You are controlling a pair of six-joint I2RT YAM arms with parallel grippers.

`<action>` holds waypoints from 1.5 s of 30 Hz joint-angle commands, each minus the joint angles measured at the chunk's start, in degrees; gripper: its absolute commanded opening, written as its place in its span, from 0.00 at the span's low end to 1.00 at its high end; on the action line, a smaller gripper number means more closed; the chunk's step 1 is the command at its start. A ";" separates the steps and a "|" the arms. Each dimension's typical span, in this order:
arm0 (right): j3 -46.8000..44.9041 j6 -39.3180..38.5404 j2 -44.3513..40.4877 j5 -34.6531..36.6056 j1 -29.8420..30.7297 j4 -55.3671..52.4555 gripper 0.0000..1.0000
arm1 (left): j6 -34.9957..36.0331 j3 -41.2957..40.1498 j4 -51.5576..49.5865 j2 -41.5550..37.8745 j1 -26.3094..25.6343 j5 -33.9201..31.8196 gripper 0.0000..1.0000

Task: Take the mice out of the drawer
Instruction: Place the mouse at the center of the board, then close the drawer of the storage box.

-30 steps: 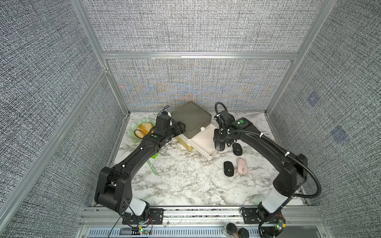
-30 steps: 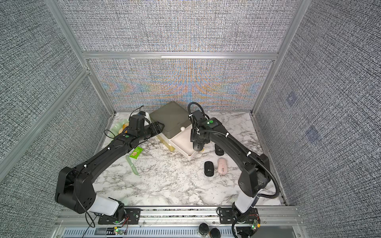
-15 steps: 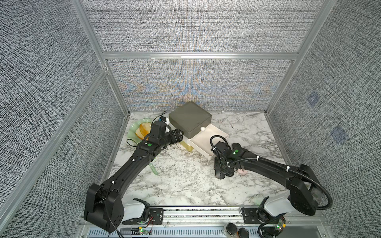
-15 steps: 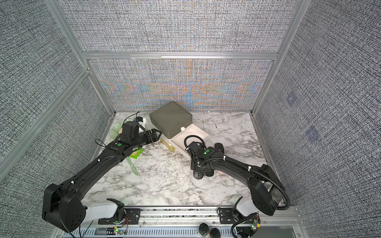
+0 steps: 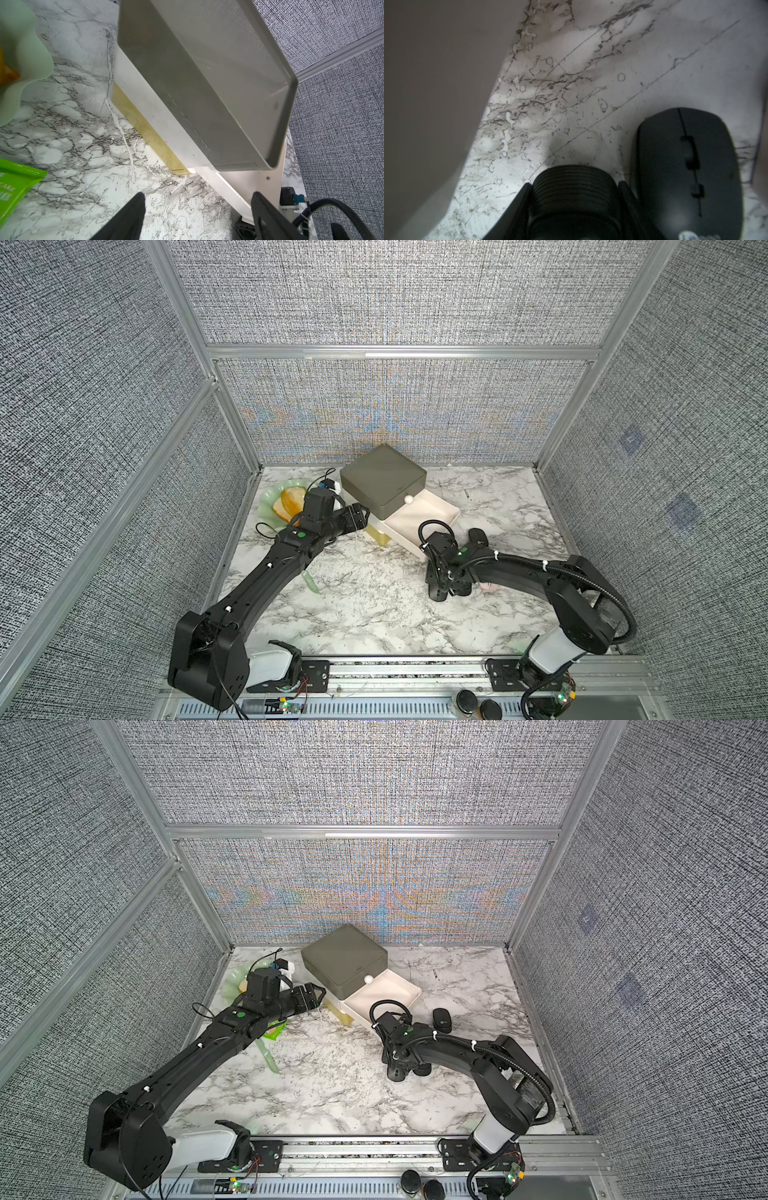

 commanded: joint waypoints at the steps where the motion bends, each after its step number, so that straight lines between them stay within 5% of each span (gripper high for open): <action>1: 0.10 -0.30 0.14 0.78 -0.22 1.80 0.52 | -0.36 0.17 1.13 -0.15 0.02 -0.13 0.82; 4: 0.12 0.09 -0.88 1.04 -0.27 1.47 0.72 | -0.62 0.43 1.20 0.07 0.06 -0.23 0.82; 8: 0.38 -0.08 -2.28 1.07 -0.30 -0.35 0.79 | -0.89 0.95 1.65 0.19 0.05 0.28 0.82; 17: 1.42 -4.74 -12.03 -0.91 -1.40 -7.02 0.78 | 2.44 3.82 0.98 -1.01 0.02 -3.66 0.83; 22: 2.66 -7.40 -13.65 -1.62 -6.11 -10.20 0.68 | 3.24 7.51 0.10 0.93 0.24 -4.68 0.83; 29: 4.73 -10.79 -10.20 -5.65 -13.84 -4.48 0.62 | 1.57 11.23 2.85 8.88 1.30 -2.94 0.81; 45: 18.06 -11.52 4.38 -11.65 -14.72 8.46 0.62 | 0.23 16.88 -2.15 19.69 1.49 -0.27 0.72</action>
